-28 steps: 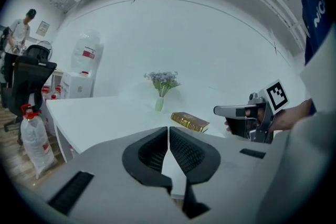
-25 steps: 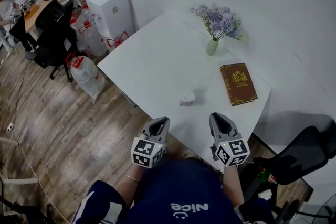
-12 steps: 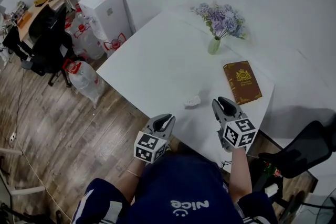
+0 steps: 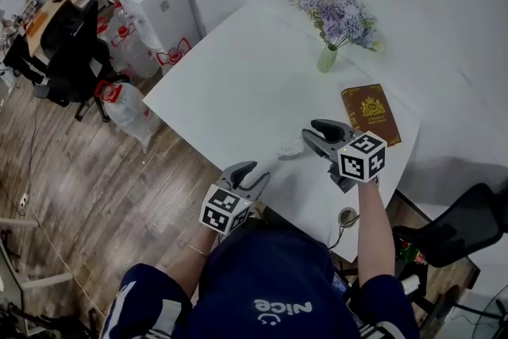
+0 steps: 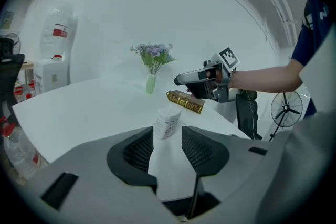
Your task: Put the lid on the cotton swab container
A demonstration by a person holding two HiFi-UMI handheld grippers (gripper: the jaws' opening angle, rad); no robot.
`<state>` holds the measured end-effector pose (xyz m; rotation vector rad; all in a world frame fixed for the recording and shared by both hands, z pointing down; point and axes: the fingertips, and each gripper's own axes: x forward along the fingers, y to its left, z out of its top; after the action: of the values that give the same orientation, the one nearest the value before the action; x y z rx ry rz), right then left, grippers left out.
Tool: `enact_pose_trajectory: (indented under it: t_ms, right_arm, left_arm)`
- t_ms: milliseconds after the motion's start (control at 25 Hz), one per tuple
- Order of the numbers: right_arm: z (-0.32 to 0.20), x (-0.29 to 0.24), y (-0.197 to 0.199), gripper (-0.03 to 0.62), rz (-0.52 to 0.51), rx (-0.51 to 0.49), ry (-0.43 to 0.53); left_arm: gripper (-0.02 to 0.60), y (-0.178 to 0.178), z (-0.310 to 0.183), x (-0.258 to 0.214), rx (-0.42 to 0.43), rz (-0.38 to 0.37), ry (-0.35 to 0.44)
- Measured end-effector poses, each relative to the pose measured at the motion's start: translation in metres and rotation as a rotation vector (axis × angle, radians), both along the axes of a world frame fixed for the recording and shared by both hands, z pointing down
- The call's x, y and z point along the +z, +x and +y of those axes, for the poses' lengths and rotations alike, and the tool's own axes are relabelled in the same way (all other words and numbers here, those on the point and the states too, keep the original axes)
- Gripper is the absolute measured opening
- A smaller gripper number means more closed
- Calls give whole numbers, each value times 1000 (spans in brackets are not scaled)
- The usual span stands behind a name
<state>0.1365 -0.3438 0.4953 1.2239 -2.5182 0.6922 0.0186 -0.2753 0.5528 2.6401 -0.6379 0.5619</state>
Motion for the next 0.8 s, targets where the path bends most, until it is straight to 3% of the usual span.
enact_pose_trajectory:
  t_ms: [120,280,600,800]
  right_arm:
    - [-14,7,8,132,-44,-35,-41]
    - [-24,23,14,132,-9,-121,-93]
    - [-42,40,12,132,-51,-215,-130]
    - [-49,51,8,132,-48,-232,-145]
  left_arm:
    - [197,11,-15,6,39,-28,15]
    - [218,27,-28,11,91,-58,33]
    - [272,57,-36,38,253,-137,56]
    - [298,73,-43,51,316,-136,13]
